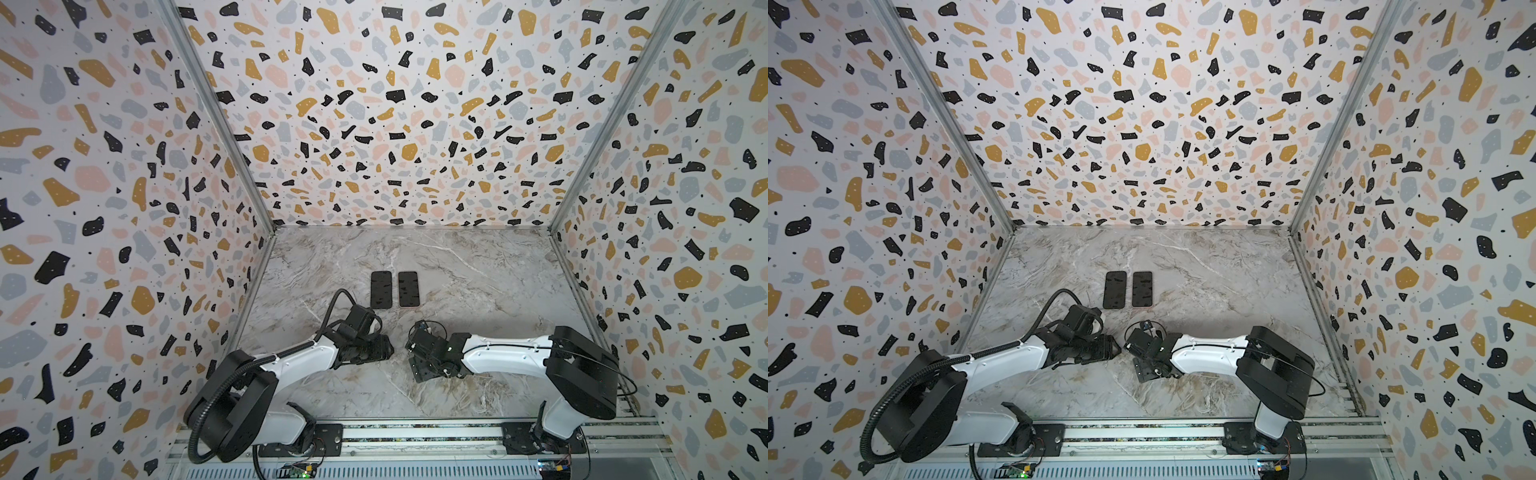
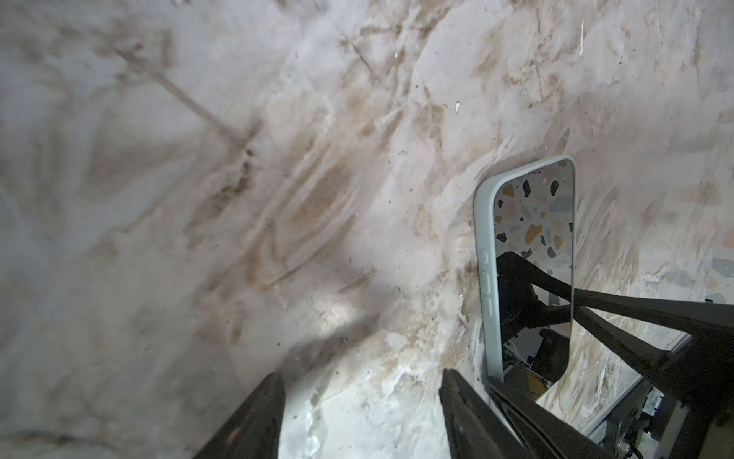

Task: Put the phone into the phone case

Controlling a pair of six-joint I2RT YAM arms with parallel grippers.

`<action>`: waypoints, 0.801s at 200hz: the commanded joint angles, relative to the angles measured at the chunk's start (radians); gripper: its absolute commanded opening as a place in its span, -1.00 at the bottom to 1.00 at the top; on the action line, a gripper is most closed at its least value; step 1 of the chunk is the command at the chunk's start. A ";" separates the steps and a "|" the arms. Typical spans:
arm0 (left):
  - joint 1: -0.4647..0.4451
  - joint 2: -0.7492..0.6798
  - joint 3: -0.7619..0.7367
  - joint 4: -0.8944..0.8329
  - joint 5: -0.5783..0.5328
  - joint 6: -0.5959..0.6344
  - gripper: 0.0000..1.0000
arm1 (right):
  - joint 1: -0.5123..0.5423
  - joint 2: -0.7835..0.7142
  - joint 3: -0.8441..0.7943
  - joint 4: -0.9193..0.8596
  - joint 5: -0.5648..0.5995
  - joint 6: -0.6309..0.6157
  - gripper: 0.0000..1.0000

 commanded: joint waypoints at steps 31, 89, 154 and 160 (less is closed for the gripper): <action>0.012 -0.009 -0.038 -0.020 0.028 0.031 0.30 | 0.007 0.072 -0.015 -0.213 0.066 0.068 0.35; 0.022 0.043 0.049 -0.038 0.037 0.051 0.29 | -0.334 -0.006 0.078 -0.066 0.048 -0.157 0.15; 0.023 0.172 0.171 -0.044 0.044 0.082 0.28 | -0.552 0.235 0.414 0.059 -0.062 -0.283 0.16; 0.023 0.184 0.181 -0.047 0.042 0.086 0.27 | -0.554 0.258 0.438 0.070 -0.072 -0.287 0.17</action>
